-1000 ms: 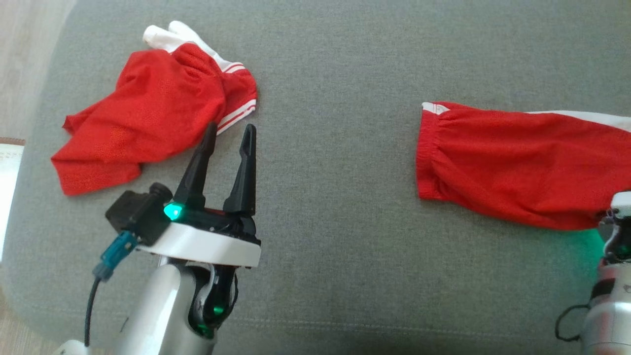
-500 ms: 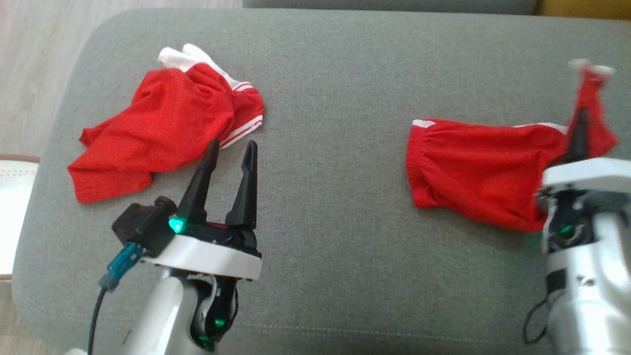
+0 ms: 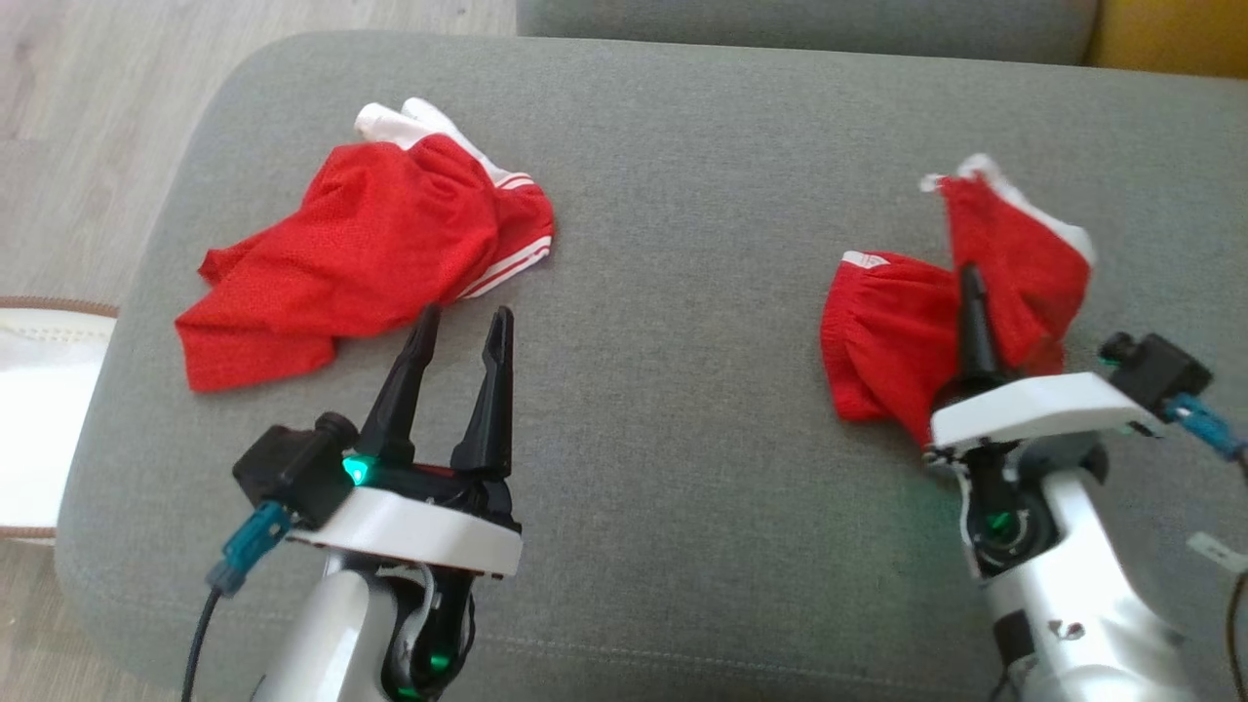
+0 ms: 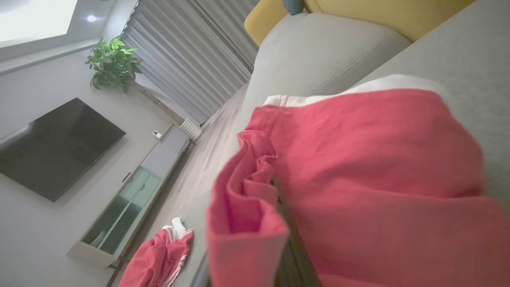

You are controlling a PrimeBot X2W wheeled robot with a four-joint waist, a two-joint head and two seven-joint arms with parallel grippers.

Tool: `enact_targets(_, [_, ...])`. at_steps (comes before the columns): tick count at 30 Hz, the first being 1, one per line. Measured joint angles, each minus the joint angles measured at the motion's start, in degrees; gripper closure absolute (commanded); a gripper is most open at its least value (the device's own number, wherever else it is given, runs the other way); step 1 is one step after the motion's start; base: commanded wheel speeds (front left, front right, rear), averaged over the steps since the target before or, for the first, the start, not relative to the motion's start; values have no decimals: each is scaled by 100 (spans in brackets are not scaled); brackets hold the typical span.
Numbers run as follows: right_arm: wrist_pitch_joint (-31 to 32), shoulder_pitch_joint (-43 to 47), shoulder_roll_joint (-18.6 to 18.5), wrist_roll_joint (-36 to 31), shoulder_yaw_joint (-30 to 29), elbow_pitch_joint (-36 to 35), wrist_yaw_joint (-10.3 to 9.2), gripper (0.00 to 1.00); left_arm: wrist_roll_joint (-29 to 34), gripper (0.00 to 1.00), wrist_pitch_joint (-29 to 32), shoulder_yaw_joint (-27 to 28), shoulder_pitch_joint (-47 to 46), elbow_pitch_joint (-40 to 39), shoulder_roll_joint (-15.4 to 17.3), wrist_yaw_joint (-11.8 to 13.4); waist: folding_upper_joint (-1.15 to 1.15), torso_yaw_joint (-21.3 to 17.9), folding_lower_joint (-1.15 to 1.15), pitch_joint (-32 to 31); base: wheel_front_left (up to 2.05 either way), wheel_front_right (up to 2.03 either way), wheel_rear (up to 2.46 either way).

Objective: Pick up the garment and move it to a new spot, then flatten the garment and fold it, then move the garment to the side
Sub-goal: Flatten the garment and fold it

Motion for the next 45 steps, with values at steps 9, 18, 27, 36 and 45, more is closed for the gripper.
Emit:
enact_targets(9, [-270, -74, -3, 31, 668, 292, 0, 100, -3, 0, 0, -4, 5, -2, 0, 24, 0, 107, 0, 46, 0, 0, 0])
enact_targets(18, [-397, -358, -13, -107, 1093, 795, 0, 100, -10, 0, 0, -22, 5, -1, 0, 43, 0, 229, 0, 66, 0, 0, 0])
enact_targets(27, [-402, -393, -23, -320, 1365, 1259, 0, 0, -10, 0, 0, -22, 6, -1, 0, 66, 0, 288, 0, 63, 0, 0, 0])
enact_targets(36, [88, -388, -33, -748, 2140, 1304, 0, 0, -12, 0, 0, -21, 9, 3, 1, 98, 0, 176, 0, 15, 0, 0, 0])
enact_targets(45, [-11, -382, -33, -1147, 1880, 1033, 0, 0, -10, 0, 0, 23, 102, -10, 2, 123, 0, -122, 0, -64, 0, 0, 0])
